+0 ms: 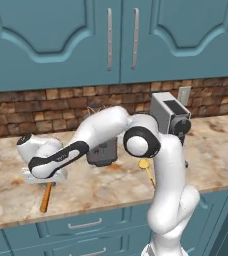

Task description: Take the fork and place it on the left side of the plate. Then take the spoon and place it on the right side of the plate. Make sure they're directly next to the plate.

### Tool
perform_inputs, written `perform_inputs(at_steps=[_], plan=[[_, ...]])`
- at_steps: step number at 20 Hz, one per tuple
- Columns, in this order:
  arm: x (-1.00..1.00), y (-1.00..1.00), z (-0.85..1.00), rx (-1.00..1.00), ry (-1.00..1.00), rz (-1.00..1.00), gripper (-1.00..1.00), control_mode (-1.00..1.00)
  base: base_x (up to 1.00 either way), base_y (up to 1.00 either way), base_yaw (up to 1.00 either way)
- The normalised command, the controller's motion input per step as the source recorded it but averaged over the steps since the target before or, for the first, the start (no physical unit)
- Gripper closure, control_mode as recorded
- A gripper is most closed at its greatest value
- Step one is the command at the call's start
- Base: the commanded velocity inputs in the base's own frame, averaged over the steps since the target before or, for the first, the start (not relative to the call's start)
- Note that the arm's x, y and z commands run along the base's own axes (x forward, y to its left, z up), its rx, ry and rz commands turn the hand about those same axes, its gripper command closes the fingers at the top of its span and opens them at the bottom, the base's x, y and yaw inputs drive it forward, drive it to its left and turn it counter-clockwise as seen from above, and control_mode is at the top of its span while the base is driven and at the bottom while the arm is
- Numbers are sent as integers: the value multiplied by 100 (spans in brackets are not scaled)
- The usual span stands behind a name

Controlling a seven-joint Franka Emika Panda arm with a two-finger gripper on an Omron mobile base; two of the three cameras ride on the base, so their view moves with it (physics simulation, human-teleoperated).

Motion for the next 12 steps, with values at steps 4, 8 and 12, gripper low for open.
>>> perform_inputs(at_steps=[4, 8, 12], plan=[[-100, -67, 89, 12, -18, -7, 100, -100, 0, 0, 0], [-97, -68, 100, 10, -23, -6, 100, -100, 0, 0, 0], [-94, -90, 93, 7, -23, -7, 100, -100, 0, 0, 0]])
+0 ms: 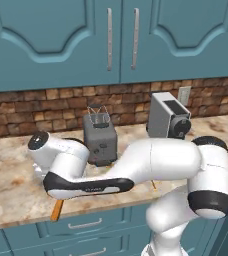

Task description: Take the fork and place it on the left side of the plate. Then take the spoon and place it on the right side of the plate. Make sure they're directly next to the plate.

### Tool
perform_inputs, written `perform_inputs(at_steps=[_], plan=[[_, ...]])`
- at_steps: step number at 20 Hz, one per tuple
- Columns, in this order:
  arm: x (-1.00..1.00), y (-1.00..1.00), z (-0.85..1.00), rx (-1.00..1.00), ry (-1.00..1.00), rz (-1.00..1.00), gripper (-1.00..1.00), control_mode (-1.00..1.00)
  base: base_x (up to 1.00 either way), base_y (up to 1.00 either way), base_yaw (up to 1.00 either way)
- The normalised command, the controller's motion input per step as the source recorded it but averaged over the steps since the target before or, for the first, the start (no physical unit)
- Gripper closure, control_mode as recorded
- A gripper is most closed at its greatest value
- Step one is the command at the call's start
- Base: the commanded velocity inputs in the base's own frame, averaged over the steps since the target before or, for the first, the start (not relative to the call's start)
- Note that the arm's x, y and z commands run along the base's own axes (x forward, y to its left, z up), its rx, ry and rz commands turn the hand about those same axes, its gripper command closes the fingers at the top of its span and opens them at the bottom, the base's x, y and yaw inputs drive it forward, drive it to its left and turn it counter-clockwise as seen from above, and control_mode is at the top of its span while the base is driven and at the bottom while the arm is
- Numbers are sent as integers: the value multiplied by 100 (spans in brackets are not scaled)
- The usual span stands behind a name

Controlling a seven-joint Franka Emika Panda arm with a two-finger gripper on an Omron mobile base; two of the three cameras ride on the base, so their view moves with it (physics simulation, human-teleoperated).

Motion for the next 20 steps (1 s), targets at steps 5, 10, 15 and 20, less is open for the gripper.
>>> perform_inputs(at_steps=[5, 10, 15, 20], plan=[[-43, -96, 73, 1, -6, 0, 100, -100, 0, 0, 0], [-1, -95, 59, 4, 0, 3, 100, -100, 0, 0, 0], [34, -57, 13, 9, 2, 0, 100, -100, 0, 0, 0], [50, -6, -4, 2, 0, 0, 100, -100, 0, 0, 0]])
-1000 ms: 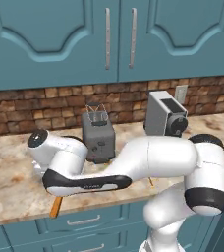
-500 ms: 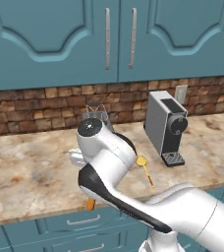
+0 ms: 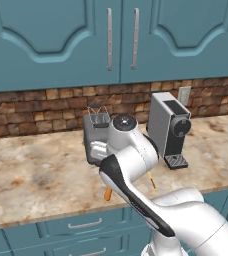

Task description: Take the fork and place it on the left side of the plate. Then take the spoon and place it on the right side of the plate. Make sure they're directly next to the plate.

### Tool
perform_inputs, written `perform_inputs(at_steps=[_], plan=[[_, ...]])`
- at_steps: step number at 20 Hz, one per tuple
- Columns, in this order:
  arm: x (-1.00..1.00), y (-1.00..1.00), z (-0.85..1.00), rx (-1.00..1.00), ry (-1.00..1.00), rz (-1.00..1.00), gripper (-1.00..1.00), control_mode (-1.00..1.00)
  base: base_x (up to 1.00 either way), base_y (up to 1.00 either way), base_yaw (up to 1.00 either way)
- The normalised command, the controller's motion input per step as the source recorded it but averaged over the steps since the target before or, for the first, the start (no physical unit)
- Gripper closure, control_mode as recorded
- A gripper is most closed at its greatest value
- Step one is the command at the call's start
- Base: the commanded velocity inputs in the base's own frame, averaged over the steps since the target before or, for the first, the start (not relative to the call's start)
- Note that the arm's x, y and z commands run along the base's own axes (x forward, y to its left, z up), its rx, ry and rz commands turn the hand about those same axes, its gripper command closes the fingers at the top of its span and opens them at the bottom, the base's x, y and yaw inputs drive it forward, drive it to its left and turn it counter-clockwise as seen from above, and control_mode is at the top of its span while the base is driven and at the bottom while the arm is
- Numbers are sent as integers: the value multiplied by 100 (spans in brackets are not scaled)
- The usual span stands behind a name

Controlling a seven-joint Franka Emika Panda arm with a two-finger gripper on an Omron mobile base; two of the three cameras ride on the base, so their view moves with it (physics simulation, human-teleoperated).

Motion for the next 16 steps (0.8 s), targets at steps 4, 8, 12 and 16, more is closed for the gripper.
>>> perform_inputs(at_steps=[4, 8, 12, 16], plan=[[2, 0, 0, 0, 0, 0, 100, -100, 0, 0, 0], [0, 0, 0, 0, 0, 0, 100, -100, 0, 0, 0], [0, 0, 0, 0, 0, 0, 100, -100, 0, 0, 0], [0, 0, 0, 0, 0, 0, 100, -100, 0, 0, 0]])
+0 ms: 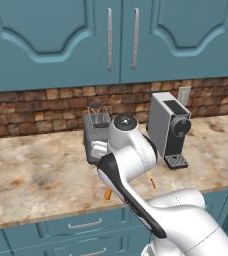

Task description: Take the fork and place it on the left side of the plate. Then take the spoon and place it on the right side of the plate. Make sure they're directly next to the plate.

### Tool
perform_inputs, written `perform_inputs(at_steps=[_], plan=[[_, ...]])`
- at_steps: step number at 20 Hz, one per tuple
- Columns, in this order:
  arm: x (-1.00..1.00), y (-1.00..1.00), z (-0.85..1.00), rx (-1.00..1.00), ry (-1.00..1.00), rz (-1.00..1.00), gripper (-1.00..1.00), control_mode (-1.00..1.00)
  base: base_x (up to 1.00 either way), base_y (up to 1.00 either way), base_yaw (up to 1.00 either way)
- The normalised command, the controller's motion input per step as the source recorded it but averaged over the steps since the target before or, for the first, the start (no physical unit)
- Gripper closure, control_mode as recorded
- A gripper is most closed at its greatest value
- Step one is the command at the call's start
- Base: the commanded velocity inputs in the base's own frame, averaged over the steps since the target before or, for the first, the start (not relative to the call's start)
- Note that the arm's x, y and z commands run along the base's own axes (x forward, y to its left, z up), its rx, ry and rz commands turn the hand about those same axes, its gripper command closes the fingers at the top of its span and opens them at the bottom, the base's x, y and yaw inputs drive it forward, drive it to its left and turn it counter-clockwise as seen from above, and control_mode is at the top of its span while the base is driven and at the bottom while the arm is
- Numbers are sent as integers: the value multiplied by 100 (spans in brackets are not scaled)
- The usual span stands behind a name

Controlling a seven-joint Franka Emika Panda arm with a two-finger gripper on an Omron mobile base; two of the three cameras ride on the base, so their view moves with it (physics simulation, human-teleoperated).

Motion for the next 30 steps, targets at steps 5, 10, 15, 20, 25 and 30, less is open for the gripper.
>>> perform_inputs(at_steps=[5, 10, 15, 20, 25, 30], plan=[[0, 0, 0, 0, 0, 0, 100, 100, 0, 0, 0], [0, 0, 0, 0, 0, 0, 100, 100, 0, 0, 0], [0, 0, 0, 0, 0, 0, 100, 100, -72, 8, 6], [0, 0, 0, 0, 0, 0, 100, 100, -79, 35, 17], [0, 0, 0, 0, 0, 0, 100, 100, 2, 30, 65], [0, 0, 0, 0, 0, 0, 100, 100, 0, 2, 91]])
